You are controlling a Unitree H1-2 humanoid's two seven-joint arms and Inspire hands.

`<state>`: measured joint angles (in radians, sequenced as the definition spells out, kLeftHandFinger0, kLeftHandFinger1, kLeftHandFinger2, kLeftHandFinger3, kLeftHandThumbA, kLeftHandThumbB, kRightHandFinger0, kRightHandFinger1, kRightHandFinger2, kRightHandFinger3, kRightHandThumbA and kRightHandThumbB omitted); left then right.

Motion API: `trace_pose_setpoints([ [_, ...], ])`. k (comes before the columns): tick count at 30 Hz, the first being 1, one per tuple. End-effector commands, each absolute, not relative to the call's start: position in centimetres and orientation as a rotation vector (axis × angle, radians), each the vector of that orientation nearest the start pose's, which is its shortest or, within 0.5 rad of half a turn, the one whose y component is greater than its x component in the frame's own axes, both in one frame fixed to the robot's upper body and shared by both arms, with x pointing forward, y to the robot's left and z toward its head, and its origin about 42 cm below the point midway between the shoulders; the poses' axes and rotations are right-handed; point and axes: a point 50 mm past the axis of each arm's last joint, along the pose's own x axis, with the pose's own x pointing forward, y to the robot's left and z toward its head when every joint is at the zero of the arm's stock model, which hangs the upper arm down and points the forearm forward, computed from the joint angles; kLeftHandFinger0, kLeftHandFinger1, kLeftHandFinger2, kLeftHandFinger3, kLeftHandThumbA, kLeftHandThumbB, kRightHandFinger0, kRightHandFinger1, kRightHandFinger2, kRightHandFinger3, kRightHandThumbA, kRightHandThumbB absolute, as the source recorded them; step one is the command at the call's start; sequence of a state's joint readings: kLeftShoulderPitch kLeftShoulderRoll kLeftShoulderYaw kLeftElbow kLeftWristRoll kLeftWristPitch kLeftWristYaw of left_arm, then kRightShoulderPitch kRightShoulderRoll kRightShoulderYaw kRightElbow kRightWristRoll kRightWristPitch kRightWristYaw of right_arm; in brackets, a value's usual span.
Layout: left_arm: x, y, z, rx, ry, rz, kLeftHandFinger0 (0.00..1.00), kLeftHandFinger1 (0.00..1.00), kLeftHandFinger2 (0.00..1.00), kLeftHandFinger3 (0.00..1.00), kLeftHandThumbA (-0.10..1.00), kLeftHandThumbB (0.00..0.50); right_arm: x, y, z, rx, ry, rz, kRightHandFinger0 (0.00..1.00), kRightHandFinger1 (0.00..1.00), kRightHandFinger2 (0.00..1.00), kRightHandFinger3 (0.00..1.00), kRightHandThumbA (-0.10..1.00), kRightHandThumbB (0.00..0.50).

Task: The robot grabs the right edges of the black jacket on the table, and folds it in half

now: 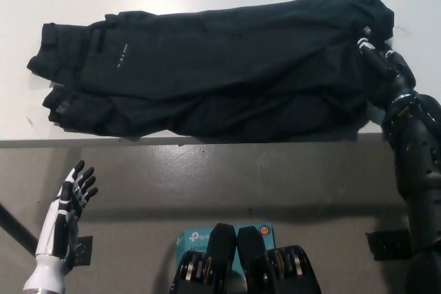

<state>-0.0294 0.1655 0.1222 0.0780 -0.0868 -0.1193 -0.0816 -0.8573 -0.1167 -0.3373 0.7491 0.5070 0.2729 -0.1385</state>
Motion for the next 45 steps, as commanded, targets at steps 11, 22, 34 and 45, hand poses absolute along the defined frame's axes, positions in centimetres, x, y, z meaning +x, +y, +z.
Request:
trace_pose_setpoints([
  [11,29.8,29.9,11.7,0.113,-0.147,0.021,1.0,1.0,1.0,1.0,1.0,0.173,53.5,-28.8,33.1,0.522,-0.326,-0.322,0.0,0.4,0.77,0.87,-0.1,0.086],
  [22,29.9,30.0,11.6,0.108,-0.15,0.016,1.0,1.0,1.0,1.0,1.0,0.169,54.2,-29.0,40.8,0.391,-0.465,-0.235,0.0,0.29,0.74,0.77,-0.1,0.088],
  [34,29.9,29.8,11.7,0.103,-0.144,0.015,1.0,1.0,1.0,1.0,1.0,0.17,55.1,-20.4,46.7,-0.06,-0.53,0.071,0.0,0.26,0.63,0.65,-0.1,0.155],
  [45,30.2,29.8,11.9,0.113,-0.156,0.007,1.0,1.0,1.0,1.0,1.0,0.152,55.5,-9.9,48.9,-0.461,-0.628,0.309,0.0,0.25,0.55,0.55,-0.1,0.172],
])
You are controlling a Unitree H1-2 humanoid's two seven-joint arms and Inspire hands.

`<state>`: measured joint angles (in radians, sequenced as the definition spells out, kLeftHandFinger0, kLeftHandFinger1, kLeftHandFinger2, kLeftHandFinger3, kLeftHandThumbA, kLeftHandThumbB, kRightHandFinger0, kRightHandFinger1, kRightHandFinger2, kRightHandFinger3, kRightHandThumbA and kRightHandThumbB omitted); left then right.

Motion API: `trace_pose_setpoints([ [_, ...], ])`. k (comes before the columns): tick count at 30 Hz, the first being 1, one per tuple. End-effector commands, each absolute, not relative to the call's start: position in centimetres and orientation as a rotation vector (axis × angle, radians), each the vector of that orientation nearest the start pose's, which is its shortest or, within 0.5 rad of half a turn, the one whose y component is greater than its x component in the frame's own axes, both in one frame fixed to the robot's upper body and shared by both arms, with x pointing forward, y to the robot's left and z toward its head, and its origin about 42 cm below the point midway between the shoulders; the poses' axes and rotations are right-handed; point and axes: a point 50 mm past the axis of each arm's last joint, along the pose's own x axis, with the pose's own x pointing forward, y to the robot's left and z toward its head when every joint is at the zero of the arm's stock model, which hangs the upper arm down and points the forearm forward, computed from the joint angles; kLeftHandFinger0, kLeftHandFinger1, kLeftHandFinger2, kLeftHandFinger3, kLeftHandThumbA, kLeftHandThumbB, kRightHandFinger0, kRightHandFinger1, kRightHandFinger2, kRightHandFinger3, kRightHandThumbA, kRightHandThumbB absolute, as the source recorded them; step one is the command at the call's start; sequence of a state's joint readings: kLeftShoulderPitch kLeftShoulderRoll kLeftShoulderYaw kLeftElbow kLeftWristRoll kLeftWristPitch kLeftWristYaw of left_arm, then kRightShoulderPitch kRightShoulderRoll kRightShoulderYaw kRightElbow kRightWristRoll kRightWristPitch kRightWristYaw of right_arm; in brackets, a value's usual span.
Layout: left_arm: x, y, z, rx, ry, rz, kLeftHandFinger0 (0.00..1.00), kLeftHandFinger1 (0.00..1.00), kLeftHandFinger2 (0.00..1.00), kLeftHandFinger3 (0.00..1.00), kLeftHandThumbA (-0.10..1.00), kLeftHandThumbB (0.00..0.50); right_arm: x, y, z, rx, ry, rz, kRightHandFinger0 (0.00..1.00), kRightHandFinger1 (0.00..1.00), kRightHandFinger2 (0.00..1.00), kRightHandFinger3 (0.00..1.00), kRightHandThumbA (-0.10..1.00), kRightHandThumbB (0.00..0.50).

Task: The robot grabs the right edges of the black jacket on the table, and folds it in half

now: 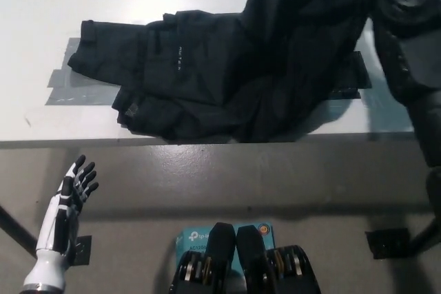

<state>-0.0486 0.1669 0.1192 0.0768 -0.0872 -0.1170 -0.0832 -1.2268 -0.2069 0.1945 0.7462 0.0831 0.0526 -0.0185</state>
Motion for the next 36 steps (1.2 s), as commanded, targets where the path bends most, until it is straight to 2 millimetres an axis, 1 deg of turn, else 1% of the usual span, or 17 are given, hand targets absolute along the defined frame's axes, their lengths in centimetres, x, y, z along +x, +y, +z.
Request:
trace_pose_setpoints([
  [1,30.2,29.8,11.8,0.118,-0.157,0.005,1.0,1.0,1.0,1.0,1.0,0.153,55.4,-8.4,49.0,-0.51,-0.643,0.327,0.0,0.24,0.55,0.55,-0.1,0.171],
  [4,30.2,29.7,11.9,0.12,-0.157,0.007,1.0,1.0,1.0,1.0,1.0,0.151,55.1,-4.9,48.5,-0.585,-0.662,0.39,0.0,0.3,0.63,0.57,-0.1,0.151],
  [6,30.1,29.6,11.9,0.115,-0.154,0.01,1.0,1.0,1.0,1.0,1.0,0.145,55.0,-2.5,47.7,-0.643,-0.67,0.425,0.0,0.25,0.53,0.43,-0.1,0.137],
  [8,30.1,29.6,11.9,0.12,-0.155,0.006,1.0,1.0,1.0,1.0,1.0,0.144,54.8,-0.4,46.5,-0.675,-0.663,0.471,0.0,0.25,0.51,0.39,-0.1,0.131],
  [9,30.1,29.6,11.9,0.123,-0.155,0.003,1.0,1.0,1.0,1.0,1.0,0.144,54.8,0.1,46.0,-0.687,-0.664,0.482,0.0,0.28,0.56,0.41,-0.1,0.133],
  [12,30.3,29.4,11.9,0.127,-0.156,-0.003,1.0,1.0,1.0,1.0,1.0,0.156,54.5,2.5,43.0,-0.733,-0.656,0.534,0.02,0.42,0.76,0.66,-0.1,0.183],
  [15,30.5,29.1,11.8,0.142,-0.148,-0.014,1.0,1.0,1.0,1.0,1.0,0.133,54.3,3.8,40.5,-0.753,-0.576,0.555,0.1,0.51,0.83,0.69,-0.1,0.191],
  [17,30.6,29.1,11.8,0.146,-0.146,-0.017,1.0,1.0,1.0,1.0,1.0,0.132,54.1,4.6,39.2,-0.781,-0.553,0.574,0.03,0.51,0.89,0.79,-0.1,0.183],
  [20,30.5,29.4,11.6,0.137,-0.142,-0.027,1.0,1.0,1.0,1.0,1.0,0.139,53.1,5.8,34.8,-0.839,-0.504,0.629,0.0,0.41,0.79,0.8,-0.1,0.17],
  [22,30.4,29.4,11.5,0.145,-0.137,-0.023,1.0,1.0,1.0,1.0,1.0,0.148,52.9,5.9,33.1,-0.881,-0.476,0.636,0.02,0.48,0.86,0.9,-0.1,0.164],
  [27,30.4,29.5,11.4,0.172,-0.138,-0.018,1.0,1.0,1.0,1.0,1.0,0.147,52.9,5.2,30.3,-0.91,-0.367,0.68,0.03,0.46,0.77,0.77,-0.1,0.195],
  [28,30.2,29.4,11.5,0.165,-0.136,-0.017,1.0,1.0,1.0,1.0,1.0,0.147,53.1,5.1,30.3,-0.921,-0.305,0.686,0.12,0.52,0.8,0.78,0.0,0.218],
  [29,30.2,29.4,11.5,0.164,-0.133,-0.017,1.0,1.0,1.0,1.0,1.0,0.154,53.3,5.0,30.7,-0.914,-0.225,0.724,0.64,0.95,1.0,1.0,0.36,0.289],
  [30,30.2,29.4,11.5,0.164,-0.133,-0.018,1.0,1.0,1.0,1.0,1.0,0.154,53.3,5.0,30.7,-0.913,-0.215,0.729,0.62,0.89,0.99,0.97,0.38,0.278],
  [31,30.2,29.4,11.5,0.172,-0.132,-0.022,1.0,1.0,1.0,1.0,1.0,0.16,53.6,4.8,31.4,-0.915,-0.155,0.781,1.0,1.0,1.0,1.0,0.58,0.369],
  [33,30.3,29.2,11.3,0.158,-0.123,-0.016,1.0,1.0,1.0,1.0,1.0,0.184,54.0,4.1,32.4,-0.837,-0.053,0.866,1.0,1.0,1.0,1.0,0.67,0.41],
  [36,30.6,29.1,11.4,0.165,-0.125,-0.022,1.0,1.0,1.0,1.0,1.0,0.181,54.6,3.3,34.7,-0.827,-0.082,0.907,1.0,1.0,1.0,1.0,0.85,0.465],
])
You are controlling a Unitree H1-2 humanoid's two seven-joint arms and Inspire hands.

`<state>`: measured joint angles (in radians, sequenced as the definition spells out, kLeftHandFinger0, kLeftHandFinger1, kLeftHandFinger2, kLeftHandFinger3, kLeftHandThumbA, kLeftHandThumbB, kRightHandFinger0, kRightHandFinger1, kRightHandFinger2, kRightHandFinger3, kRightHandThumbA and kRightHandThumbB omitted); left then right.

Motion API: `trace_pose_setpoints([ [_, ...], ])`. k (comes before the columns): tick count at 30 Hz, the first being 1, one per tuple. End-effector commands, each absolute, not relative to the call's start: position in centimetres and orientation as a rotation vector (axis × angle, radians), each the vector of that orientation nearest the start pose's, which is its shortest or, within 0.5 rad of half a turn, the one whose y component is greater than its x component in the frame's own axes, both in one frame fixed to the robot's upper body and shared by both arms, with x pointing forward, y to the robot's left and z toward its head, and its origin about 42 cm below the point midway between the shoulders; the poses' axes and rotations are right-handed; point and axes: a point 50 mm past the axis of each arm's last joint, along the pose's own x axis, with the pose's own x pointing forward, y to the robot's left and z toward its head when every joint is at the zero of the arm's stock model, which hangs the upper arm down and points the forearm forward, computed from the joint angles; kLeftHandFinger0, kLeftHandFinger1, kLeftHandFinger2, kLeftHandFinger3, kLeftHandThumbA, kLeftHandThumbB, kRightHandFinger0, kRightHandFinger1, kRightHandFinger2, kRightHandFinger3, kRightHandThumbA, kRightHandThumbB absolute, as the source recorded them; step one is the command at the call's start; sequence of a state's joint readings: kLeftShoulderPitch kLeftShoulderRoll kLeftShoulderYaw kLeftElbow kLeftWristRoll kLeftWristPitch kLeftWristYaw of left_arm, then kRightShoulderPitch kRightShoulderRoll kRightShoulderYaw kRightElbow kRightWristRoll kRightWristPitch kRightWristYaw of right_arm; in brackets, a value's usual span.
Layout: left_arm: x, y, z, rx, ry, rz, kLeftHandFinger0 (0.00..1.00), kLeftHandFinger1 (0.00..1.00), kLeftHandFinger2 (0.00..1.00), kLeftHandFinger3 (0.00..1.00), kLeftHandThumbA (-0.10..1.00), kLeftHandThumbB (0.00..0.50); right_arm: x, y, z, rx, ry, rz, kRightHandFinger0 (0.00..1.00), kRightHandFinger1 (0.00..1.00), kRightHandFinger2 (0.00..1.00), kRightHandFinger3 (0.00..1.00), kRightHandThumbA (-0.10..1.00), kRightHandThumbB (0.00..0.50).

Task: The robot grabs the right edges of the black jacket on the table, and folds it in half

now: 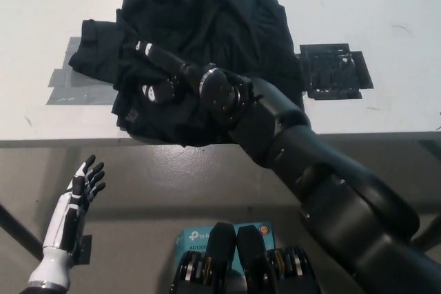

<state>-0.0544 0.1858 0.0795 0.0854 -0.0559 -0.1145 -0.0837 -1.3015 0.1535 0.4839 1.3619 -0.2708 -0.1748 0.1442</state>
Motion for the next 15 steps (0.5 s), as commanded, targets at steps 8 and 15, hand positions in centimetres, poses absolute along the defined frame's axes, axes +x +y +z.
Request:
trace_pose_setpoints([
  [8,30.7,28.9,11.4,0.181,-0.117,-0.024,1.0,1.0,1.0,1.0,1.0,0.162,54.8,3.0,40.6,-0.727,-0.059,1.02,1.0,1.0,1.0,1.0,0.96,0.461],
  [15,30.8,29.0,11.3,0.178,-0.123,-0.019,1.0,1.0,1.0,1.0,1.0,0.169,53.9,2.9,45.7,-0.739,-0.18,1.088,1.0,1.0,1.0,1.0,1.0,0.414],
])
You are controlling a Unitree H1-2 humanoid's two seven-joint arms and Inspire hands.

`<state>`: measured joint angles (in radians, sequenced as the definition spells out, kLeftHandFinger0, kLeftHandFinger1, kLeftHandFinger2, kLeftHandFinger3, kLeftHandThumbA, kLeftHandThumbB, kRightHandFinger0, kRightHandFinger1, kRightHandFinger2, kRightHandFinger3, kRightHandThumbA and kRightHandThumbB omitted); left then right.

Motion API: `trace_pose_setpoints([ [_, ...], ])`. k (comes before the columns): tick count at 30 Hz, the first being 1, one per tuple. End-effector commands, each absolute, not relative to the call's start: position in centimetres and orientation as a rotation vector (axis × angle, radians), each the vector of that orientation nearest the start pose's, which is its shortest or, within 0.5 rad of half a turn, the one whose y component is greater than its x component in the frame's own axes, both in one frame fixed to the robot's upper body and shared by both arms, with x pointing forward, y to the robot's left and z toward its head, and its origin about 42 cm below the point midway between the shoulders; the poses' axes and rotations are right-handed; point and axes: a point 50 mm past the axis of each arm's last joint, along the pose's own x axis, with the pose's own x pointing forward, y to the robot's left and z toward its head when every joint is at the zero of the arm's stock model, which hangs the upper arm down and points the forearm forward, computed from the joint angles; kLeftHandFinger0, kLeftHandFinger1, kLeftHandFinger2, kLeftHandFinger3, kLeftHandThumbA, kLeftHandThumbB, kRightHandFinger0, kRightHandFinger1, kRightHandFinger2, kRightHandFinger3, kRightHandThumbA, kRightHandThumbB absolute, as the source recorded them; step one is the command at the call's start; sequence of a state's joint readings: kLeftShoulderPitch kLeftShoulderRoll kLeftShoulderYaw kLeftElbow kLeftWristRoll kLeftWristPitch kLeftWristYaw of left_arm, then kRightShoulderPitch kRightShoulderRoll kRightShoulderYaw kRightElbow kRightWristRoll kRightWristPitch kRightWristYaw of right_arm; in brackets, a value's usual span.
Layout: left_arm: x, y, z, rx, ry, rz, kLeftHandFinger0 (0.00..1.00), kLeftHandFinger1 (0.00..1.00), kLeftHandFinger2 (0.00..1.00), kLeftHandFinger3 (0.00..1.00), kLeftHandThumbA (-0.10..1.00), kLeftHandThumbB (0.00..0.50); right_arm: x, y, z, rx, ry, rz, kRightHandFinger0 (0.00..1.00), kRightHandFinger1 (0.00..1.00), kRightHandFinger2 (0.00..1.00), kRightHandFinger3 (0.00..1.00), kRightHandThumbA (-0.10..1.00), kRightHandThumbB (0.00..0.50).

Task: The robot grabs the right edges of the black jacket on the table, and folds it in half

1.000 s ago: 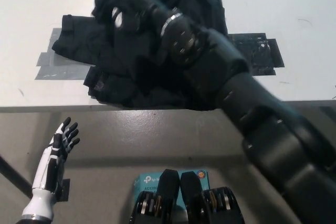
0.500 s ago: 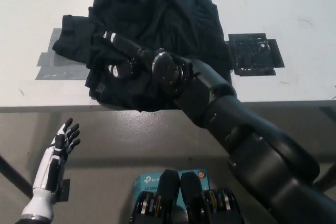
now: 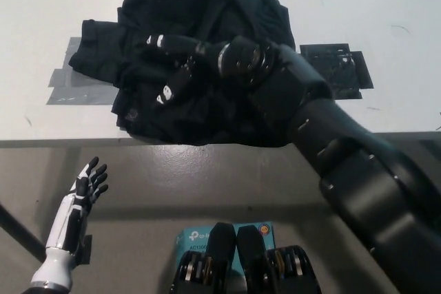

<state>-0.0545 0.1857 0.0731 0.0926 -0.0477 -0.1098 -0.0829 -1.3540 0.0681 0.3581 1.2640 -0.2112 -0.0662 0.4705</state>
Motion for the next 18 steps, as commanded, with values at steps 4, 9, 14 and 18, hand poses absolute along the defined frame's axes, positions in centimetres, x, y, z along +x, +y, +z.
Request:
trace_pose_setpoints([
  [4,31.0,29.1,11.4,0.196,-0.128,-0.021,1.0,1.0,1.0,1.0,1.0,0.152,52.4,2.7,49.8,-0.739,-0.243,1.036,1.0,1.0,1.0,1.0,1.0,0.477],
  [9,31.1,29.0,11.4,0.208,-0.115,-0.023,1.0,1.0,1.0,1.0,1.0,0.16,51.5,2.1,51.9,-0.728,-0.271,1.023,1.0,1.0,1.0,1.0,1.0,0.439],
  [14,30.5,28.9,11.0,0.201,-0.114,-0.029,1.0,1.0,1.0,1.0,1.0,0.169,50.7,-0.2,55.0,-0.636,-0.372,0.969,1.0,1.0,1.0,1.0,1.0,0.468],
  [18,29.9,29.0,10.5,0.189,-0.099,-0.025,1.0,1.0,1.0,1.0,1.0,0.15,49.5,-2.6,56.8,-0.516,-0.378,0.972,1.0,1.0,1.0,1.0,1.0,0.487],
])
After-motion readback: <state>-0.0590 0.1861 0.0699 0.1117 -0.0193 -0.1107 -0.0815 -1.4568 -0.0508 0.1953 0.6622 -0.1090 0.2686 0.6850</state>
